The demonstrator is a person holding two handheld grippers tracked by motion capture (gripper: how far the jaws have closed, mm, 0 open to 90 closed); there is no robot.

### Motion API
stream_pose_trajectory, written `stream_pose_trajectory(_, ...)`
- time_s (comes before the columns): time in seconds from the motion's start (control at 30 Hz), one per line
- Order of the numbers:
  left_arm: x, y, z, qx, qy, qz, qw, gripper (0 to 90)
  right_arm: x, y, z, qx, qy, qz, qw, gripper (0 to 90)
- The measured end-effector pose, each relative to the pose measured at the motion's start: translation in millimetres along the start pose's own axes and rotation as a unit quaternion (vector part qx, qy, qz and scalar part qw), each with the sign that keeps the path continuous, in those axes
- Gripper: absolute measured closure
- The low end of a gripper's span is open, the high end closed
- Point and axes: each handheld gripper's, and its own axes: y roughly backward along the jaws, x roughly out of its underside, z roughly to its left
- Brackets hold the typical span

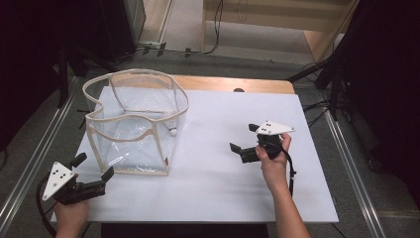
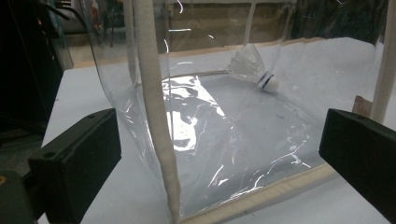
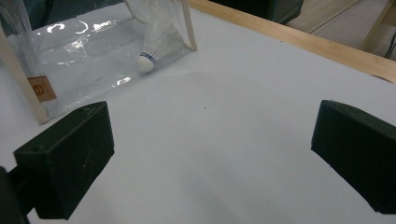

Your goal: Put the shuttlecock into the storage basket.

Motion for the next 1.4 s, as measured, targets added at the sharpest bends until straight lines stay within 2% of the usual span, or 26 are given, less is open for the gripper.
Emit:
stream_pose_trajectory(0.63,0.0,-0.3,-0.5,-0.001,-0.002,0.000,1.0000,0.0,32.4,19.7,-12.2,0.022,-0.018,0.003,0.9996,0.0)
stream_pose_trajectory(1.03,0.0,-0.2,-0.6,-0.002,0.000,0.001,1.0000,0.0,54.6,40.4,-20.6,0.040,-0.044,0.000,0.9982,0.4)
stream_pose_trajectory(1.4,-0.2,-0.5,-0.7,-0.002,-0.004,0.002,1.0000,0.0,66.5,55.1,-23.6,0.045,-0.048,0.001,0.9978,2.1)
